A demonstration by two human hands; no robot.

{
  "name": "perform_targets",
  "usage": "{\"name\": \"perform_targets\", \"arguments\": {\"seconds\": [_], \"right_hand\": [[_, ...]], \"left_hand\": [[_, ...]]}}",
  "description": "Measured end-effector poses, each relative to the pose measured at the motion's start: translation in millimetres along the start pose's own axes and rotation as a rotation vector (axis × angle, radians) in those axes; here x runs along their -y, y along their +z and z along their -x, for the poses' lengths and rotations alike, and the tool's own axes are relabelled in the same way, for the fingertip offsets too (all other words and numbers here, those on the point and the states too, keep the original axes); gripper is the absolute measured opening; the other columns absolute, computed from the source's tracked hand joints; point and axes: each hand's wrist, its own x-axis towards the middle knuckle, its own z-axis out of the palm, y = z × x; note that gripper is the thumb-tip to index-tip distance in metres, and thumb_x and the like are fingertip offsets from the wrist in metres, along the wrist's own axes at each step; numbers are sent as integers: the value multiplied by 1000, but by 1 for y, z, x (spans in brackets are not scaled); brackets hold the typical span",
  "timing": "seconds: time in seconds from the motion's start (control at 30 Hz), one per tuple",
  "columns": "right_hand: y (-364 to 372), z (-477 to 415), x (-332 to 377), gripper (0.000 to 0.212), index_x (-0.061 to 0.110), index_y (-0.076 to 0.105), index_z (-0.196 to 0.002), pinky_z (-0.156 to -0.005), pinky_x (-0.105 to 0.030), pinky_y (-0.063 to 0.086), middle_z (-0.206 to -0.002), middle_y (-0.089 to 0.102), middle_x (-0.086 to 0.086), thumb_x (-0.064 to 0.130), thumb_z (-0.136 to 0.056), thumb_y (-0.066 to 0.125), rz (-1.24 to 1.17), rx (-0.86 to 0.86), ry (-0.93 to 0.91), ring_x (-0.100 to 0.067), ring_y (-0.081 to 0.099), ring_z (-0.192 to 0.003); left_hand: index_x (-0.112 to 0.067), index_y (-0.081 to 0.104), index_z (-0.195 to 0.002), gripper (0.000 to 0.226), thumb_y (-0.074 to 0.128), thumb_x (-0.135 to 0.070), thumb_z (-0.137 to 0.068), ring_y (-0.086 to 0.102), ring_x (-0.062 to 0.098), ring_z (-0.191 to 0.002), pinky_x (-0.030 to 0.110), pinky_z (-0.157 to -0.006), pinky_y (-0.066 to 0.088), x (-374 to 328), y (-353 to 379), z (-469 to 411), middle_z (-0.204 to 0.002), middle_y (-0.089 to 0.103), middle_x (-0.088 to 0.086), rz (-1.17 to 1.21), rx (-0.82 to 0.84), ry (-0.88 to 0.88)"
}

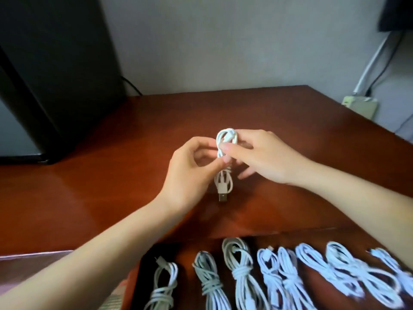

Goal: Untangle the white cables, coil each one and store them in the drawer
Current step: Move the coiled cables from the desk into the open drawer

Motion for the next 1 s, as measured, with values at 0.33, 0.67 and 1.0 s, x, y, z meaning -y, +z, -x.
{"name": "perform_targets", "arguments": {"seconds": [0.33,0.67,1.0], "right_hand": [[-67,95,-24,12,23,70,-96,-61,-23,57,-82,75,7,23,-88,61,60,-177,89,2,68,-81],[-145,178,-38,22,16,61,-66,-59,-3,38,-52,65,4,25,-86,67,650,56,301,0,59,-52],[-136,187,-111,39,13,44,-62,-53,-27,36,-58,61,0,34,-91,60,1024,281,537,-20,59,-62]], "left_hand": [[-6,62,-94,23,77,-10,-77,65,4,-77,17,-70,54,-22,93,25,-89,64,5,69,205,98],[-37,1,-151,126,64,-81,-51,-18,-9,-139,24,-115,-13,-36,131,63,-155,-2,-24,-683,1047,139],[-35,-24,-146,140,45,-90,-38,-46,-10,-123,27,-104,-30,-37,132,67,-144,-43,-22,-1041,1201,231]]}}
